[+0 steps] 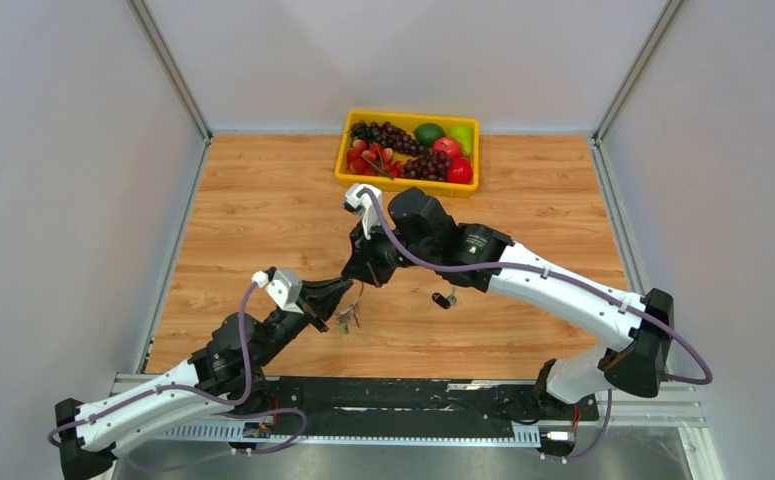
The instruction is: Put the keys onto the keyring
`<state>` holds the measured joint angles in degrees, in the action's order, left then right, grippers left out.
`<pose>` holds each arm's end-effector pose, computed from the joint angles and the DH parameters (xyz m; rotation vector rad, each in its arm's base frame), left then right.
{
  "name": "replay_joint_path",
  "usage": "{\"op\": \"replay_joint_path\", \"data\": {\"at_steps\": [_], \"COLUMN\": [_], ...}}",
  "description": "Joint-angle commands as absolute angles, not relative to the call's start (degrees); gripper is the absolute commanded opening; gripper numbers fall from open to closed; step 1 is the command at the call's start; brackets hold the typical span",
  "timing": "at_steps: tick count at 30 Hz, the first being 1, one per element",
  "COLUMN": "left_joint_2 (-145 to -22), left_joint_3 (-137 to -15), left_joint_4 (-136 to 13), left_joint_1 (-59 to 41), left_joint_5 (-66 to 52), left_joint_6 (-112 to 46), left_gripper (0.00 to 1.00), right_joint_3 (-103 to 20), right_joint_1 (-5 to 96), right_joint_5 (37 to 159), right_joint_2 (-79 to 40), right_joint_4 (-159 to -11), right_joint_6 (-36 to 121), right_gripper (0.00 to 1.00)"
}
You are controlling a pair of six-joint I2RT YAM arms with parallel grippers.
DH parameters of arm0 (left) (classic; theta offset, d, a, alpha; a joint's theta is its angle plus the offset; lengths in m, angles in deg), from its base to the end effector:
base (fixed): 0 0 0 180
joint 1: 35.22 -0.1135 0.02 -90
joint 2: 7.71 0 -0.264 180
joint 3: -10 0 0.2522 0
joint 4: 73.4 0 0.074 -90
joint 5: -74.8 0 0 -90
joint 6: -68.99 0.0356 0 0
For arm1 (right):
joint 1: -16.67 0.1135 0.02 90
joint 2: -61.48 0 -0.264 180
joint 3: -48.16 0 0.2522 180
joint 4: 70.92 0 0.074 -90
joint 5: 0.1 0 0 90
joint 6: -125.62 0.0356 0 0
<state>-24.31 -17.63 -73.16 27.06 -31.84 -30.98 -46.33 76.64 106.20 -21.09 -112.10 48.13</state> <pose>0.0652 -0.1021 0.2574 0.4011 1.3868 -0.8450 0.1550 0.2881 0.3745 -1.0699 1.9682 1.0312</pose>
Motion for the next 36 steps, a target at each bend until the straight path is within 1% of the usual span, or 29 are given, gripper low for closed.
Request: {"op": "replay_joint_path", "data": {"at_steps": [1, 2, 5, 7, 10, 14, 22, 36], "left_joint_2": [-23.7, -23.5, -23.4, -23.3, -23.6, -23.9, -23.9, -22.2], "left_joint_3": [-18.0, -17.9, -17.7, -17.6, -17.6, -17.5, -16.8, -15.5], "left_joint_4": [-75.6, -75.6, -75.9, -75.9, -76.0, -76.0, -77.1, -79.3], "left_joint_1": [27.3, 27.3, 27.4, 27.3, 27.3, 27.3, 27.4, 27.3], "left_joint_5": [-31.5, -31.5, -31.4, -31.3, -31.1, -31.5, -31.2, -29.6], "left_joint_6": [-31.2, -31.1, -30.6, -30.4, -30.1, -28.8, -26.9, -24.5], "left_gripper": [0.02, 0.03, 0.13, 0.18, 0.24, 0.29, 0.36, 0.38], "right_joint_3": [-49.1, -49.4, -50.0, -50.6, -51.3, -52.1, -54.0, -54.8], "right_joint_1": [78.5, 78.6, 79.0, 79.1, 79.2, 79.7, 80.1, 80.2], "right_joint_5": [105.1, 104.3, 102.8, 101.9, 100.4, 98.8, 94.9, 94.1], "right_joint_2": [-21.5, -21.3, -20.8, -20.7, -20.9, -21.1, -22.1, -22.4], "right_joint_4": [-112.8, -112.9, -113.4, -114.0, -115.1, -116.0, -118.4, -119.0], "right_joint_6": [47.8, 48.1, 48.9, 49.5, 50.7, 51.5, 53.8, 57.0], "right_gripper": [0.00, 0.00, 0.00, 0.00, 0.00, 0.00, 0.00, 0.00]}}
